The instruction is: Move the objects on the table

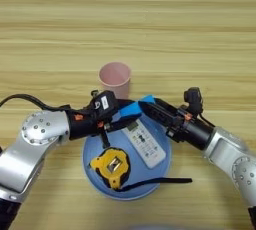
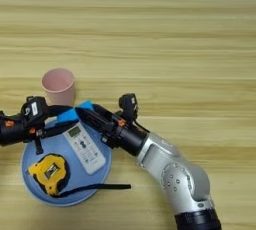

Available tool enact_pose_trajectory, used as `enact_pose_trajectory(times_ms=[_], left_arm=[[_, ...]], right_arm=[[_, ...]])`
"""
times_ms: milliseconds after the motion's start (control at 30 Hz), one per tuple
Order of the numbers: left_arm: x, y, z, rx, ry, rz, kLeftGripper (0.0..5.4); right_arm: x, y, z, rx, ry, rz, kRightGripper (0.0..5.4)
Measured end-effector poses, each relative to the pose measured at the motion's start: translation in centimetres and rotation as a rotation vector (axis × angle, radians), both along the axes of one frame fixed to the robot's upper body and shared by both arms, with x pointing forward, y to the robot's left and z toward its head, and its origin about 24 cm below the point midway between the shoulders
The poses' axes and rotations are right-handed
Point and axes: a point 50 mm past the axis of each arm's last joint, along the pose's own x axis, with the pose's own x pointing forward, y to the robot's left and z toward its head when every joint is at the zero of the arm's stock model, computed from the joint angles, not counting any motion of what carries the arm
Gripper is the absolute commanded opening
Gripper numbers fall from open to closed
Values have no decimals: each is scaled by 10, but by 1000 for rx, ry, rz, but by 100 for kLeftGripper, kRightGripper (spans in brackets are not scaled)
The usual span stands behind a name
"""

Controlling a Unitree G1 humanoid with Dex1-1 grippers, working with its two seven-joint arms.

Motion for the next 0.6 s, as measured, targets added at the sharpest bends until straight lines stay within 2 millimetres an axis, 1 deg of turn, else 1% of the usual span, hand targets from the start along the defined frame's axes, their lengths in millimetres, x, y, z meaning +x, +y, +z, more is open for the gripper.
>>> enact_pose_trajectory(times_ms=[133,267,600], left_arm=[[0,0,0,-1,-3,-2,134],[0,0,0,0,-3,1,134],[0,0,0,1,-6,0,134]], right_arm=[[0,-1,0,2,-1,-5,135],[0,1,1,16,-2,-2,113],[-1,1,2,29,-1,0,104]])
